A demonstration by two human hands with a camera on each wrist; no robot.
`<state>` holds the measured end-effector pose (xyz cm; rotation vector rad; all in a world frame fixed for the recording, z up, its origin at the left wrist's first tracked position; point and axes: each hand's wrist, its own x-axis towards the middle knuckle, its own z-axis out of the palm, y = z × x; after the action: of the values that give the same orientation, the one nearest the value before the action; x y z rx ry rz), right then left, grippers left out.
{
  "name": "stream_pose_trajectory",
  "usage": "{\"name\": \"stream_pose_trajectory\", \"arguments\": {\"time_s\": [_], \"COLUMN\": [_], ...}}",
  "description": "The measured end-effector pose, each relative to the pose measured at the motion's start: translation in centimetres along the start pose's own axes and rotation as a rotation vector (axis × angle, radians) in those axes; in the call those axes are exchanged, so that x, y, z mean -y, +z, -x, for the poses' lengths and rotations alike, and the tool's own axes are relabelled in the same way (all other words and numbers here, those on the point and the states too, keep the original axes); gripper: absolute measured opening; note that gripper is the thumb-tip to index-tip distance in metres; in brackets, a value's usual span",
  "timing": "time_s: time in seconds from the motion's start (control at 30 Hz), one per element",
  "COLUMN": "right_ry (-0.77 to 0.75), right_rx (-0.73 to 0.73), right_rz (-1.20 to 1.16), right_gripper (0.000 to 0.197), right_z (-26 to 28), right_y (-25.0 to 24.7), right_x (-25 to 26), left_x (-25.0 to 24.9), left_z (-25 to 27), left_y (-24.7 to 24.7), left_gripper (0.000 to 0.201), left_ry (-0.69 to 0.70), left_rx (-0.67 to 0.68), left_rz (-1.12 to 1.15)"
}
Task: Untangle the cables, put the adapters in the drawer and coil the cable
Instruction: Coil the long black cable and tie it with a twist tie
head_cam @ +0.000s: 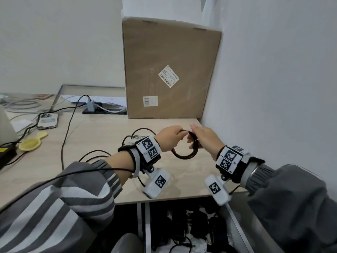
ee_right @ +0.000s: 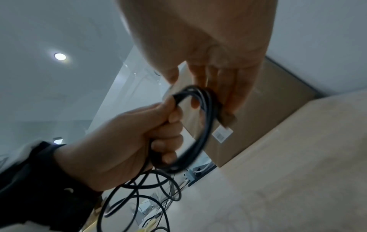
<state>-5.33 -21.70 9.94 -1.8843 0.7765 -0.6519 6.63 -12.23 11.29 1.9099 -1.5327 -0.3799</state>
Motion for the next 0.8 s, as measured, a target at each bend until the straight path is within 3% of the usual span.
{"name": "stream_pose_trajectory", "arguments": {"time_s": [0.07,0.13,0.23,0.33,0.47,0.6,0.67,0.73,0.8], "right_ry": [0.023,0.021,-0.021,-0.053,-0.027,0.015,0.061,0.117,0.144], "right_rx": [0.079,0.052,-0.072,-0.268,-0.509,-0.684,-0.762,-0.806,-0.818], "right_rz": [0.047,0.117,0.195,0.063,-0.254,-0.277,-0.317,-0.357,-0.34], "right_gripper": [0.054,0.057,0.052,0.052,0.05,0.049,0.049,0.051,0.052], "right_z": [-0.3,-0.7,-1.0,-1.3,-2.6,-3.7,-3.9,-3.9,-3.9], "right_y": [0.3,0.8,0.6,-0.4,-2.0,-4.6,-6.0,-7.1,-7.5], "right_x": [0.2,0.2,0.1,0.3,1.0,1.1,0.3,-0.5,-1.4], "left_x": [-0.5,-0.8,0.0,1.8,4.7,7.6,9.4,11.8,13.9], "left_z": [0.1,0.1,0.4,0.8,1.5,1.4,1.4,1.5,1.8], "left_y": [0.4,0.8,0.8,0.2,-0.7,-2.7,-4.1,-5.4,-6.0], "left_gripper": [0.031,0.024,0.019,0.02,0.024,0.022,0.027,0.038,0.045], "left_ry": [0.012,0.017,-0.005,-0.006,-0.023,0.0,-0.16,-0.412,-0.564], "left_rx": [0.057,0.05,0.022,0.091,0.136,-0.104,-0.216,-0.196,-0.154], "left_rz": [-0.078,-0.002,0.186,0.229,0.0,-0.39,-0.524,-0.538,-0.45]}}
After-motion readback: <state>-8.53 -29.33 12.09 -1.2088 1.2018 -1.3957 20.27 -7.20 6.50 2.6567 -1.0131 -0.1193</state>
